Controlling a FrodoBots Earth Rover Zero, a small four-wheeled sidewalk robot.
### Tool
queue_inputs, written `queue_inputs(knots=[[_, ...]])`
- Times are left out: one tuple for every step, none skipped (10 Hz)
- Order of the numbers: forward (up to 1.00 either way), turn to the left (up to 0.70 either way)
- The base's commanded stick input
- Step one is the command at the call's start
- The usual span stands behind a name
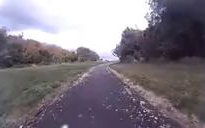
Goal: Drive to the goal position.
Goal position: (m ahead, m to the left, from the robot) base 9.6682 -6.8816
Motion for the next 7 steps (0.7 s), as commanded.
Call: queue_inputs(knots=[[0.6,0.0],[0.6,0.0],[0.6,0.0],[0.6,0.0],[0.6,0.0],[0.6,0.0],[0.6,0.0]])
